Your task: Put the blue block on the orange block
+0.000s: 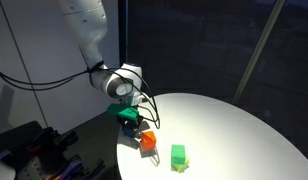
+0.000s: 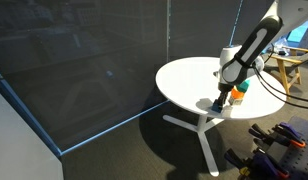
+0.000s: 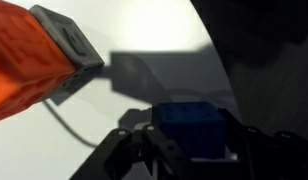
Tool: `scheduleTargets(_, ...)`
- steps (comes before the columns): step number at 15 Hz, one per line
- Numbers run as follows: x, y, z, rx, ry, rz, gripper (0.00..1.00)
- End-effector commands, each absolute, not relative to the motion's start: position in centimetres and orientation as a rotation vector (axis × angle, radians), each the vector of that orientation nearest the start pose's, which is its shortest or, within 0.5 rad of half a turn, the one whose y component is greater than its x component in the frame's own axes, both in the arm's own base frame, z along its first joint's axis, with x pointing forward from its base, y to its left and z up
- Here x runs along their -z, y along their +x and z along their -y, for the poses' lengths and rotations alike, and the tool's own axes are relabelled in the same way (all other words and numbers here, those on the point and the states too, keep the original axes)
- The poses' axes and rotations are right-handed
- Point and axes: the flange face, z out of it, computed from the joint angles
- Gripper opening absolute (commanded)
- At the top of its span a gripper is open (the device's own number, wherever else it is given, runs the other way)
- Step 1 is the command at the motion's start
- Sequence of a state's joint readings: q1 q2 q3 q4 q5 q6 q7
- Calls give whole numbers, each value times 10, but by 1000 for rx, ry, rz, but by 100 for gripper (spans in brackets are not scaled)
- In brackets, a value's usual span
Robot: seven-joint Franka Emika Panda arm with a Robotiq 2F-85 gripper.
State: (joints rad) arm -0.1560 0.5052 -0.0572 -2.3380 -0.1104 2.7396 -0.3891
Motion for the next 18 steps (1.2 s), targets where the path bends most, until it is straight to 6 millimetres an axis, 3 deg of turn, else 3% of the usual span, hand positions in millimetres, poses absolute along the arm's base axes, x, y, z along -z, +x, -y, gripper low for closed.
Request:
scheduleTargets(1, -127, 484, 103, -215, -3156, 472, 34)
scheduleTargets(6, -144, 481, 105, -246, -3147, 489, 34)
scheduleTargets(18, -217, 470, 113, -170, -3176, 438, 34)
